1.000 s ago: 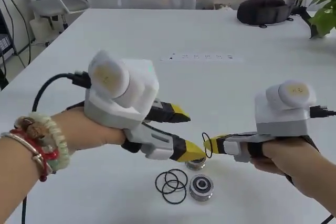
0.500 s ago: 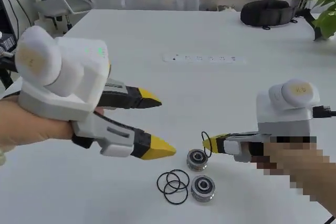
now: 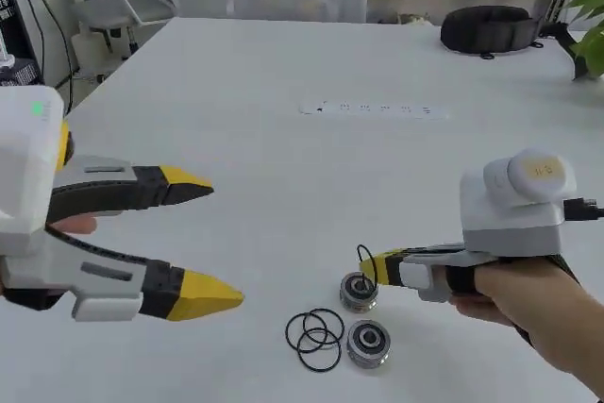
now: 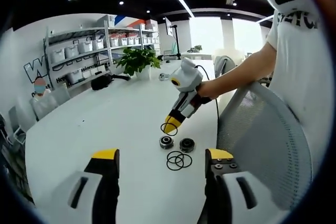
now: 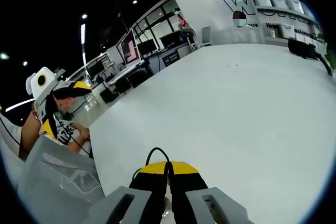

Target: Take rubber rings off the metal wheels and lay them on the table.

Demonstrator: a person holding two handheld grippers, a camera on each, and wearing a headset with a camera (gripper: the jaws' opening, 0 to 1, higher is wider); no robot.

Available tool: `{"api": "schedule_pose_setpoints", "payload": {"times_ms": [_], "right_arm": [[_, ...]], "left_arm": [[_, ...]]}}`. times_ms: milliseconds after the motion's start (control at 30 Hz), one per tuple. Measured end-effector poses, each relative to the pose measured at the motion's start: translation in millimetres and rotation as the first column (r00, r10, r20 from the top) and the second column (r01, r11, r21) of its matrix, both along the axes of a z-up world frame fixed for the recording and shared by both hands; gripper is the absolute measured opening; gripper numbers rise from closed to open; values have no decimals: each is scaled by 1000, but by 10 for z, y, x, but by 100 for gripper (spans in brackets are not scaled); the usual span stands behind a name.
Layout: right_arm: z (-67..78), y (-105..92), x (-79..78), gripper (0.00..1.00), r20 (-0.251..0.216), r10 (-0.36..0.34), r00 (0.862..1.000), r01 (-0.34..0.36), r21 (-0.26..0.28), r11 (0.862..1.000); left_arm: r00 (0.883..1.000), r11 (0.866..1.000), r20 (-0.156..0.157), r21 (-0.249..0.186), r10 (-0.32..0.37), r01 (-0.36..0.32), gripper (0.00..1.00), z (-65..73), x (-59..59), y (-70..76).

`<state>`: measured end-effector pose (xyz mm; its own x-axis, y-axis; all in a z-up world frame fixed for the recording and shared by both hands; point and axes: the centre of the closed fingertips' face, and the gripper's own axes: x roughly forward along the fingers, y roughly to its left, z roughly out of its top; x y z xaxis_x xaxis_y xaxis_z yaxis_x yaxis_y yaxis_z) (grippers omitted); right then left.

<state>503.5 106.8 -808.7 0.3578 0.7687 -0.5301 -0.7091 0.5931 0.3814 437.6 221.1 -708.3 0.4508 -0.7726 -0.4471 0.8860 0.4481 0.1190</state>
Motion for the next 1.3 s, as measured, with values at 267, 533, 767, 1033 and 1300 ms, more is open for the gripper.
{"api": "schedule_pose_setpoints", "payload": {"times_ms": [267, 533, 767, 1033, 1300], "right_arm": [[25, 89, -72, 0, 3, 41, 999, -41, 2, 999], [7, 159, -156, 0, 11, 85, 996, -85, -18, 996], [-24, 234, -232, 0, 9, 123, 992, -123, -25, 992], [-126, 314, -362, 0, 9, 187, 982, -185, -75, 980], [-211, 322, -414, 0, 2, 214, 977, -213, -103, 972]], "left_arm": [[999, 999, -14, -6, 45, -45, 69, -199, -116, 26], [994, 996, -76, -34, 76, -78, 74, -415, -202, -7], [990, 995, -104, -22, 93, -95, 77, -549, -256, -13], [989, 996, -124, -22, 81, -85, 77, -634, -314, -88], [987, 996, -138, -11, 88, -91, 76, -695, -348, -75]]}}
